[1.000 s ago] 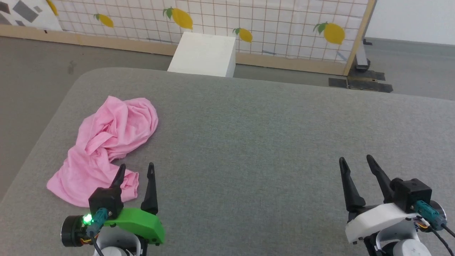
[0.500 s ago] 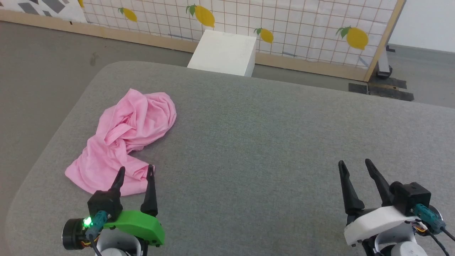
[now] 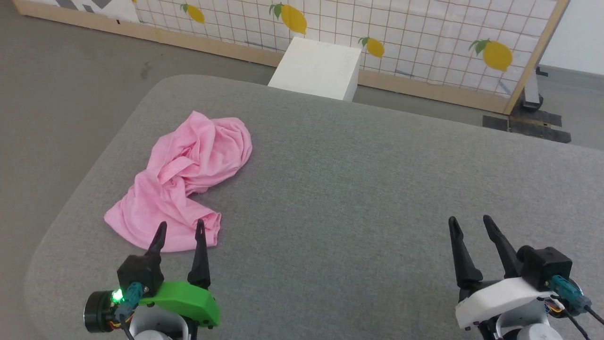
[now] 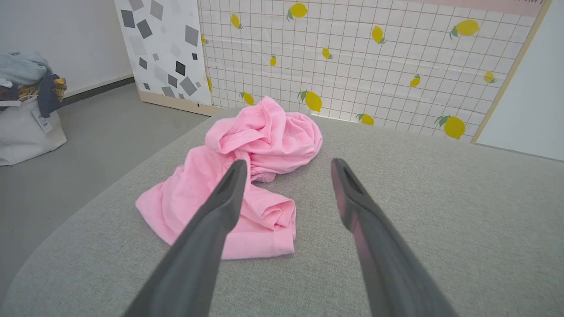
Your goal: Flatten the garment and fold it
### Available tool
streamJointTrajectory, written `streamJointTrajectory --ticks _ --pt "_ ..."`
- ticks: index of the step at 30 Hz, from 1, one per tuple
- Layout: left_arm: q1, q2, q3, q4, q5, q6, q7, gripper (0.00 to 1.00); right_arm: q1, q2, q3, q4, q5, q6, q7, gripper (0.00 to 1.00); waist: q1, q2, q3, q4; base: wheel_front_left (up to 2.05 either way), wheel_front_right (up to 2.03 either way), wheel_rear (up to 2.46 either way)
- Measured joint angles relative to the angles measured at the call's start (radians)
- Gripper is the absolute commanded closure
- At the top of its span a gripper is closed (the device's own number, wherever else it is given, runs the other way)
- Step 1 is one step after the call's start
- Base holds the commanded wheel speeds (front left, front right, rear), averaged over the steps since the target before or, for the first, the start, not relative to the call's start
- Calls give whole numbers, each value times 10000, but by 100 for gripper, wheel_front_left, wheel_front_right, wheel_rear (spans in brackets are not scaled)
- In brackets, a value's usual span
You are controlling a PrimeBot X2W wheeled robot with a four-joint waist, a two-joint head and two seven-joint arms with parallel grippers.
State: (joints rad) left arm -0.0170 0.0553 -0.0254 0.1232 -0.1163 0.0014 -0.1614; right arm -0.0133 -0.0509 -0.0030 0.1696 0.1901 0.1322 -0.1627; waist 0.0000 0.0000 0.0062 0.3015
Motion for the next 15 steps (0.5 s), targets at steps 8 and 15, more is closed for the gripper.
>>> streamJointTrajectory --ticks 8,15 --pt "-3 0 -21 134 -263 2 -226 0 1 0 -2 198 127 0 -219 0 0 0 9 353 0 0 0" --pt "-9 0 -75 240 -326 13 -360 0 5 0 -2 343 230 0 -347 0 0 0 9 606 0 0 0"
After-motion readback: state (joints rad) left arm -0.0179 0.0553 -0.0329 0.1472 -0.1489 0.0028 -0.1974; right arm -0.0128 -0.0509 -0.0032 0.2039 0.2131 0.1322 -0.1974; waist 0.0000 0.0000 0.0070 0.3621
